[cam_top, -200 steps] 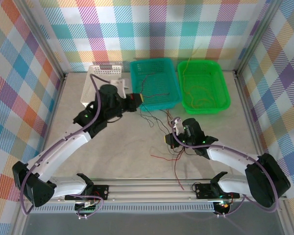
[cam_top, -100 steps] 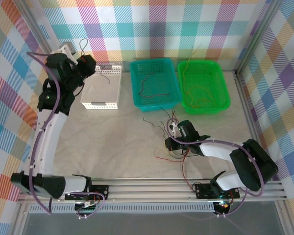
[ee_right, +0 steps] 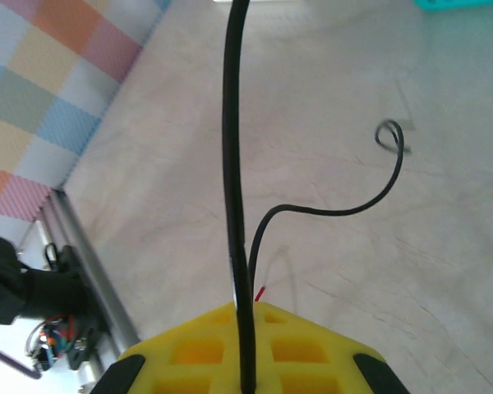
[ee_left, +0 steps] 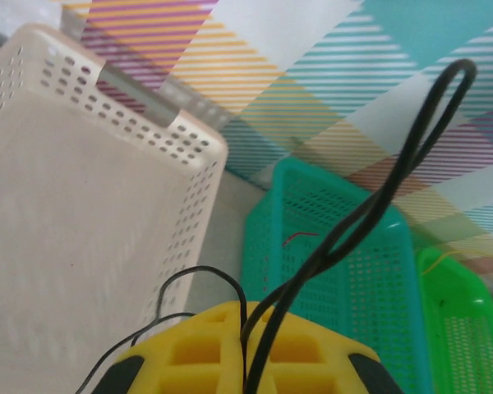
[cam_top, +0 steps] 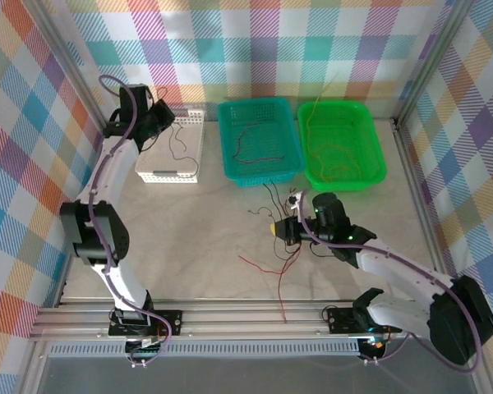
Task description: Untangle the cables
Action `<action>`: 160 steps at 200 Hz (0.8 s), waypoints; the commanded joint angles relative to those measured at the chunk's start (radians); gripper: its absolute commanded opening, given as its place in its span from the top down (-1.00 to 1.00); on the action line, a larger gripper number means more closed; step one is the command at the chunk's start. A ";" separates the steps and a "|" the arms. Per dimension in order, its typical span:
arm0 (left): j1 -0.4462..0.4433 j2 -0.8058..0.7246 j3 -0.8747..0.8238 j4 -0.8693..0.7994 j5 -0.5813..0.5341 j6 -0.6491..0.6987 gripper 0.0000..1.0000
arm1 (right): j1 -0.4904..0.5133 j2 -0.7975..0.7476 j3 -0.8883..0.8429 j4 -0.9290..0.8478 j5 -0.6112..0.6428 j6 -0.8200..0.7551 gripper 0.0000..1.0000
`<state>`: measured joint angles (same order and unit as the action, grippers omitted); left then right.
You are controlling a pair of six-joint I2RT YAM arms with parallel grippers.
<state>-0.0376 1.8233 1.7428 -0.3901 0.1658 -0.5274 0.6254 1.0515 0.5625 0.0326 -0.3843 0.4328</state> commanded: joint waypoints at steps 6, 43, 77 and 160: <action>0.025 0.082 0.084 -0.003 -0.006 0.014 1.00 | 0.017 -0.091 0.045 -0.076 -0.048 -0.015 1.00; 0.034 0.075 0.126 -0.003 0.031 -0.020 1.00 | 0.020 -0.162 0.063 -0.139 -0.039 -0.027 1.00; 0.035 -0.015 0.152 -0.006 0.030 -0.031 1.00 | 0.020 -0.143 0.057 -0.129 -0.027 -0.031 1.00; 0.027 -0.040 0.288 -0.045 0.039 -0.032 1.00 | 0.022 -0.090 0.032 -0.079 -0.036 -0.022 1.00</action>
<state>-0.0151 1.7996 1.9747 -0.4129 0.1902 -0.5541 0.6418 0.9550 0.5968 -0.0834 -0.4057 0.4255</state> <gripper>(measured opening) 0.046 0.076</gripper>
